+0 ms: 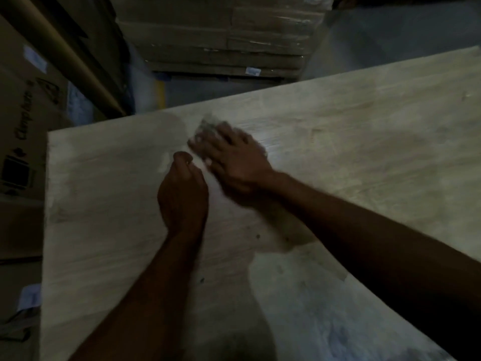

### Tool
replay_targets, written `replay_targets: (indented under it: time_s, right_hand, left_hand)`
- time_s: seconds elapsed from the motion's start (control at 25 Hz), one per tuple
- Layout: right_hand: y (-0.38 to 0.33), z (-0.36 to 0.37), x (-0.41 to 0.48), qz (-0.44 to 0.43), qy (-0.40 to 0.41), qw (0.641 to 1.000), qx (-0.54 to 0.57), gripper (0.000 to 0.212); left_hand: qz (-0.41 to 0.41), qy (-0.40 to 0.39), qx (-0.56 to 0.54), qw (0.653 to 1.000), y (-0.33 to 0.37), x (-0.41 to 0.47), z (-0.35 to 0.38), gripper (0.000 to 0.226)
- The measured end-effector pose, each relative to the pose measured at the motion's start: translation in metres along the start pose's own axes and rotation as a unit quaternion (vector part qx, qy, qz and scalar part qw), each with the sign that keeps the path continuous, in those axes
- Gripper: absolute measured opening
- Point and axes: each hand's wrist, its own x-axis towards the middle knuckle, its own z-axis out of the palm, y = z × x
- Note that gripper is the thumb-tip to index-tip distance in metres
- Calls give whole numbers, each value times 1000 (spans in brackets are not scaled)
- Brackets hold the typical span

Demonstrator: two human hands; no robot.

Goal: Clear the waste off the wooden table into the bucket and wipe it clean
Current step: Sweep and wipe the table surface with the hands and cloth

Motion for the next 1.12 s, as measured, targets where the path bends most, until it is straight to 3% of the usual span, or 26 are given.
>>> replay_targets:
  time_s: [0.08, 0.12, 0.16, 0.24, 0.28, 0.32, 0.36, 0.4, 0.44, 0.48, 0.52, 0.56, 0.64, 0.68, 0.76, 0.8, 0.84, 0.88, 0.96, 1.0, 1.08, 1.12]
  right_hand:
    - [39, -23, 44, 179, 39, 983, 19, 56]
    - [38, -33, 57, 223, 25, 974, 33, 57]
    - [30, -28, 66, 189, 18, 981, 37, 58]
    - [-10, -9, 54, -33, -42, 999, -6, 56]
    - [-6, -8, 49, -80, -41, 996, -12, 54]
    - [14, -10, 49, -67, -7, 998, -7, 53]
    - [45, -20, 52, 53, 44, 997, 29, 52]
    - [74, -29, 53, 216, 84, 972, 39, 53]
    - [87, -36, 44, 319, 76, 944, 44, 55]
    - [87, -38, 32, 334, 53, 940, 42, 57]
    - [73, -31, 12, 265, 27, 963, 38, 58]
    - [53, -22, -13, 130, -16, 991, 16, 59]
    - [70, -23, -32, 9, -21, 1000, 2, 60]
    - [102, -29, -23, 56, -4, 998, -4, 59]
    - [155, -54, -4, 304, 33, 952, 17, 60]
    - [155, -55, -6, 352, 31, 935, 32, 61]
    - [137, -46, -14, 336, 24, 941, 46, 63]
    - [101, -36, -33, 219, -13, 975, 36, 63]
    - [81, -25, -66, 41, -40, 998, 29, 63]
    - [99, -31, -69, 56, -19, 998, 22, 62]
    - [139, -52, -61, 306, 29, 951, 27, 60]
    - [133, -56, -66, 359, 22, 932, 37, 61]
  left_hand:
    - [0, -9, -22, 1000, 3, 0, -2, 19]
    - [3, -9, -22, 1000, 2, 0, -2, 20]
    - [-7, -11, -22, 1000, 3, 2, 0, 19]
    - [-38, -7, -29, 999, 4, 1, 1, 16]
    - [-41, -5, -33, 999, 3, 3, 3, 14]
    - [-37, -7, -33, 999, 1, 2, 4, 14]
    - [-34, -11, -31, 999, 2, 1, 5, 14]
    - [-31, -11, -26, 999, 4, 1, 4, 15]
    - [-27, -7, -19, 999, 3, 2, 5, 15]
    - [-15, -3, -13, 1000, 2, 4, 5, 15]
    - [-2, -5, -10, 1000, 0, 3, 5, 15]
    - [4, -11, -6, 1000, 1, 2, 4, 15]
    - [-1, -25, 10, 1000, 10, 2, 7, 19]
    - [3, -32, 15, 999, 18, 1, 12, 20]
    - [46, -41, 22, 998, 39, -8, 20, 20]
    - [71, -49, 20, 996, 48, -13, 23, 19]
    - [84, -60, 6, 995, 54, -14, 25, 18]
    - [79, -68, -10, 994, 57, -14, 26, 17]
    - [58, -66, -15, 996, 54, -13, 22, 17]
    - [51, -67, -14, 996, 53, -12, 22, 16]
    - [43, -68, -23, 997, 54, -11, 23, 15]
    - [37, -69, -26, 997, 55, -12, 22, 14]
